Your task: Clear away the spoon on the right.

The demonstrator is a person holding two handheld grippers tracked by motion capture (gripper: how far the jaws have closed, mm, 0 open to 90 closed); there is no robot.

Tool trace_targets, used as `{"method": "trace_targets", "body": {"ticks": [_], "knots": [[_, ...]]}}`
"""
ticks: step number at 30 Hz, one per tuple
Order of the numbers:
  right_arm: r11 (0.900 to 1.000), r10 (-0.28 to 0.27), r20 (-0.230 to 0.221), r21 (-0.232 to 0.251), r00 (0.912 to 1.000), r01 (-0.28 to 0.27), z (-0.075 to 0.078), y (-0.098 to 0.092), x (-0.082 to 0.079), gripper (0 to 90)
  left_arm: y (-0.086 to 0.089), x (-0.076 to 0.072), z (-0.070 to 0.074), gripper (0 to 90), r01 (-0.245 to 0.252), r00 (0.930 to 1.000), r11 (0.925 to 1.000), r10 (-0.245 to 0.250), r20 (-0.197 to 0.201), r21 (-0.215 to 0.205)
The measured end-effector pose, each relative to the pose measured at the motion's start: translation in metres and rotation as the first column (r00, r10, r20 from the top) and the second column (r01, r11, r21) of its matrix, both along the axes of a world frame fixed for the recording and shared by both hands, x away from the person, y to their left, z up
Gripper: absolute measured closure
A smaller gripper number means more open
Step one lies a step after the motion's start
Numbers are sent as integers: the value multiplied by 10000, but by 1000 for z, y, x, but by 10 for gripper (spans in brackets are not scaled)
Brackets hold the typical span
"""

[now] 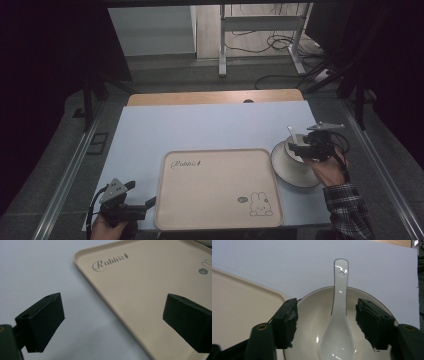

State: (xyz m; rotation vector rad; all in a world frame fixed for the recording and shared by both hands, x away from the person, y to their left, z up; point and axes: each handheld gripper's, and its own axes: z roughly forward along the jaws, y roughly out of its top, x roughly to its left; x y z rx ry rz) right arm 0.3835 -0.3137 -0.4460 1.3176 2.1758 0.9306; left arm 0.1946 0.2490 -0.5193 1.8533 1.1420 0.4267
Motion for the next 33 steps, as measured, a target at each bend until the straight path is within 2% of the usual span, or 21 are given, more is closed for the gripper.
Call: {"method": "trace_targets", "body": {"ticks": [1, 3, 6, 9, 17, 25, 29, 33], "knots": [[10000, 0, 0, 0, 10000, 0, 0, 0, 0, 390, 0, 0, 0, 35, 0, 10000, 10000, 0, 0, 0], [10000, -42, -214, -59, 9998, 40, -2, -1, 6, 476, 0, 0, 0, 35, 1, 10000, 10000, -1, -2, 3], [9995, -104, -349, -298, 9993, 94, -5, -1, 11, 531, 0, 0, 0, 35, 5, 10000, 10000, -5, -2, 5], [9993, -212, -437, -315, 9988, 198, -8, -2, 16, 575, 0, 0, 0, 35, 6, 10000, 10000, -6, -7, 5], [9990, -235, -673, -403, 9975, 208, -13, -1, 25, 620, 0, 0, 0, 35, 1, 10000, 10000, -1, -14, -8], [9976, -411, -1037, -604, 9938, 350, -18, 3, 33, 728, 0, 0, 0, 35, 2, 10000, 10000, -2, -29, 0], [9978, -444, -1111, -538, 9928, 386, -18, 2, 34, 737, 0, 0, 0, 35, 1, 10000, 10000, -1, -25, 17], [9967, -442, -1155, -726, 9923, 359, -14, 2, 32, 741, 0, 0, 0, 35, 2, 10000, 10000, -2, -28, 5]]}}
